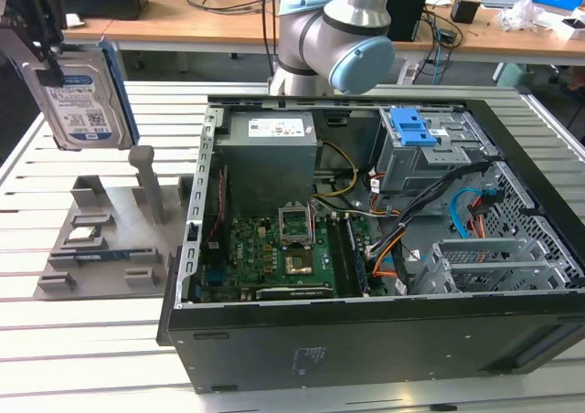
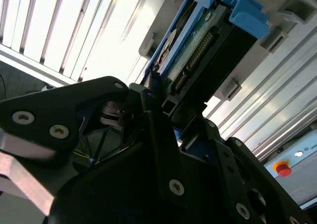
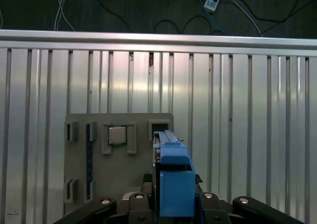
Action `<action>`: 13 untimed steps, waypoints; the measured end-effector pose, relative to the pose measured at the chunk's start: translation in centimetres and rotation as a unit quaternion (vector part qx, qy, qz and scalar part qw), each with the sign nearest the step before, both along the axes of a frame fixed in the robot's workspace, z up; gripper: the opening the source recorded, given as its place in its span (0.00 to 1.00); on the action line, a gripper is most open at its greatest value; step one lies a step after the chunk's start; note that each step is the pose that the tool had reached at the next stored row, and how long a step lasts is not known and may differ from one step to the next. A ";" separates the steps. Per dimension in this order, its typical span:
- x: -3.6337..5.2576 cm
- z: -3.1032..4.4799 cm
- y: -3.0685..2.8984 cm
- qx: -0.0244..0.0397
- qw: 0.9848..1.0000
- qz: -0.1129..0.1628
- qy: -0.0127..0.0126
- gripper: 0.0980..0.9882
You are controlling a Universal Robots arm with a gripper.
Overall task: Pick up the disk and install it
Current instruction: 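Pick up the disk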
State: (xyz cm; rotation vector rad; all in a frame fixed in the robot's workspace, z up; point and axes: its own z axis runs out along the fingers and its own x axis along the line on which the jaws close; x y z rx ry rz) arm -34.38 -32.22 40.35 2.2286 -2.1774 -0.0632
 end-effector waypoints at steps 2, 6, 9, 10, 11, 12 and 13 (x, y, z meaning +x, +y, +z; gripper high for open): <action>0.01 0.39 0.01 0.000 1.000 0.000 0.000 0.30; 0.02 1.07 0.04 0.000 1.000 0.000 0.000 0.30; 0.03 1.61 0.06 0.000 1.000 0.000 0.000 0.30; 0.03 1.78 0.07 0.000 1.000 0.000 0.000 0.30; 0.03 1.90 0.07 0.000 1.000 0.000 0.000 0.30; 0.03 2.06 0.07 0.000 1.000 0.000 0.000 0.30; 0.04 2.24 0.08 0.000 1.000 0.000 0.000 0.30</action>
